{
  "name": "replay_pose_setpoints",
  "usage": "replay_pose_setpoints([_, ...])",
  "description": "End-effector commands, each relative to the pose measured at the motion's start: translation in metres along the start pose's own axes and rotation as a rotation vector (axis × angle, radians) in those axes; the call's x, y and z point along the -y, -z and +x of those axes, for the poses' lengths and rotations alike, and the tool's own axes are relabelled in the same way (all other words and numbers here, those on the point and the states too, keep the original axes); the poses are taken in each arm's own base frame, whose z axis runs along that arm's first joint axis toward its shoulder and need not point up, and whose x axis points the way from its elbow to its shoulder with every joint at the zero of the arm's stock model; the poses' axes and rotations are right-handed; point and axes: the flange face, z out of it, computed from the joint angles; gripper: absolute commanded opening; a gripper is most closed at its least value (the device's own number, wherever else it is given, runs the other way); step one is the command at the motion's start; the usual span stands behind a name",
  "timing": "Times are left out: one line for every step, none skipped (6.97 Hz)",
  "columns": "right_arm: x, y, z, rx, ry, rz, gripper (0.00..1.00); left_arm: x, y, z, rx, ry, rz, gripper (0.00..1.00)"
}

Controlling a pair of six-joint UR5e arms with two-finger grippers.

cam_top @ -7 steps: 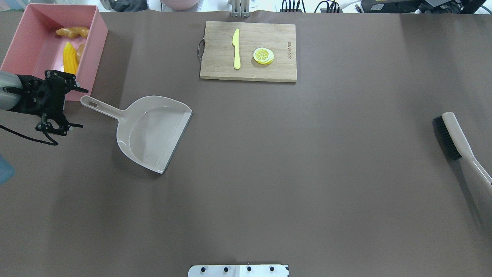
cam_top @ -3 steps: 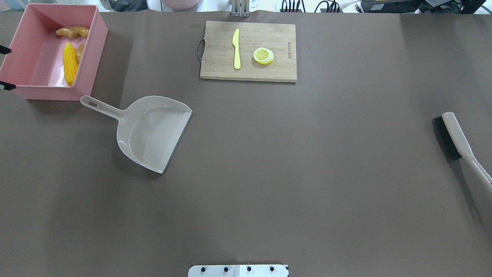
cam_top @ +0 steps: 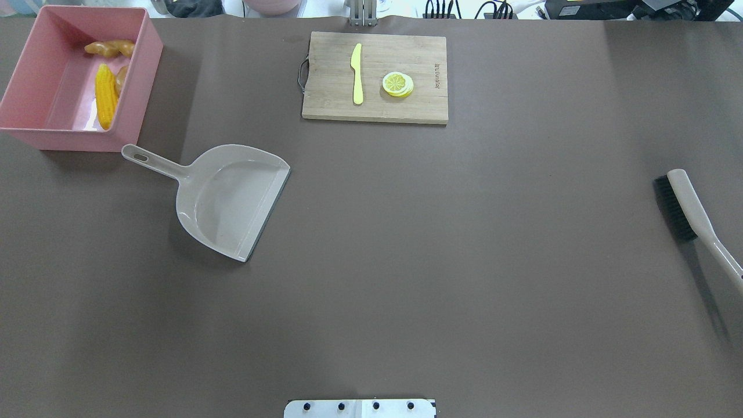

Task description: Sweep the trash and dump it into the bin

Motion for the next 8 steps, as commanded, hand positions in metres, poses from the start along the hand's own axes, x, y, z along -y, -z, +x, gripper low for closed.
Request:
replay_pose_setpoints([0.009,0.021,-0.002,-0.001,0.006,0.062,1.00,-0.053,0.011,-0.024,0.035,0.162,-0.028,0.98])
replay_pose_setpoints([0.009,0.023,0.004,-0.017,0.074,0.144,1.00,-0.068,0.007,-0.034,0.043,0.191,-0.048,0.98])
replay_pose_setpoints([-0.002,0.007,0.017,-0.030,0.115,0.184,1.00,-0.092,-0.008,-0.056,0.075,0.250,-0.097,0.98])
replay_pose_setpoints([0.006,-0.007,0.033,-0.032,0.129,0.204,1.00,-0.114,-0.026,-0.077,0.097,0.302,-0.150,0.98])
replay_pose_setpoints([0.012,-0.001,0.029,-0.031,0.084,0.229,1.00,-0.125,-0.034,-0.091,0.105,0.379,-0.220,0.98])
replay_pose_setpoints([0.019,-0.004,0.026,-0.029,0.052,0.223,1.00,-0.112,-0.035,-0.097,0.091,0.454,-0.290,0.98])
replay_pose_setpoints([0.028,-0.016,0.030,-0.026,0.051,0.204,1.00,-0.094,-0.034,-0.101,0.077,0.510,-0.341,0.98])
replay_pose_setpoints([0.041,-0.034,0.025,-0.037,0.106,0.214,1.00,-0.088,-0.030,-0.097,0.072,0.515,-0.342,0.98])
